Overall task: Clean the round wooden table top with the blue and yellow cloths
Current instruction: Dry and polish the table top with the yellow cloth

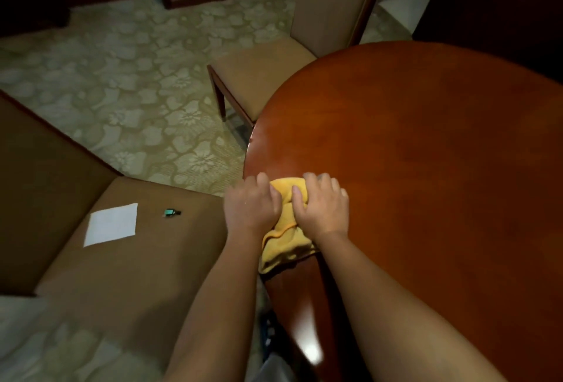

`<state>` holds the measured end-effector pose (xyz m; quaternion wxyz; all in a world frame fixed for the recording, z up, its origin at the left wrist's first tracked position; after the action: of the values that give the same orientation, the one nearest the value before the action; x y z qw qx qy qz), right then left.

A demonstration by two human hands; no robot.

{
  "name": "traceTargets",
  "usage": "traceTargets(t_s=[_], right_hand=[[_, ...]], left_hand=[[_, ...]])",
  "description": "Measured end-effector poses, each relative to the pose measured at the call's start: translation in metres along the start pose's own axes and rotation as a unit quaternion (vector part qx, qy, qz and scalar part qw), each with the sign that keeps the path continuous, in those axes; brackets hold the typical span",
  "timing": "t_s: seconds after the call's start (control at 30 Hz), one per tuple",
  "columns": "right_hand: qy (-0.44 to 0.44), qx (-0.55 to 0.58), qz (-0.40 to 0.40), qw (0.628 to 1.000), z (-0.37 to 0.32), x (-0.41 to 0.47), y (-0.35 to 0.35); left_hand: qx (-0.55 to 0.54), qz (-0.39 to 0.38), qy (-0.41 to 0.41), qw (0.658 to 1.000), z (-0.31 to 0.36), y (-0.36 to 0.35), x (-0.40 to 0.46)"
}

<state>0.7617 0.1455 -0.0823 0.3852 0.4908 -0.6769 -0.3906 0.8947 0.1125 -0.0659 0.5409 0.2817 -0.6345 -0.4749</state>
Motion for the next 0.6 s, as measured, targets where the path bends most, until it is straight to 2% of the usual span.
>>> traceTargets(t_s=[0.3, 0.47, 0.6], right_hand=[[0.027, -0.009, 0.023, 0.999, 0.011, -0.101, 0.017], [0.048, -0.017, 0.04, 0.998, 0.009, -0.101, 0.019], [0.064, -0.008, 0.053, 0.996, 0.009, -0.081, 0.017]], left_hand=[[0.017, -0.046, 0.022, 0.999, 0.028, 0.045, -0.094], [0.014, -0.04, 0.029, 0.999, 0.026, 0.044, -0.095], [0.011, -0.019, -0.016, 1.0, 0.024, 0.03, -0.074]])
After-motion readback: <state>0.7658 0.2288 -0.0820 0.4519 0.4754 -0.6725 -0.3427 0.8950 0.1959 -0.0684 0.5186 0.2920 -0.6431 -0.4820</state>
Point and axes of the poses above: each hand's wrist, its own x-axis towards the middle knuckle, its own y-axis out of the back of the hand, z = x × y, the point moved 7 cm from there along x, towards the middle knuckle, and after that the axes turned 6 degrees about x, right-handed, at the moved point
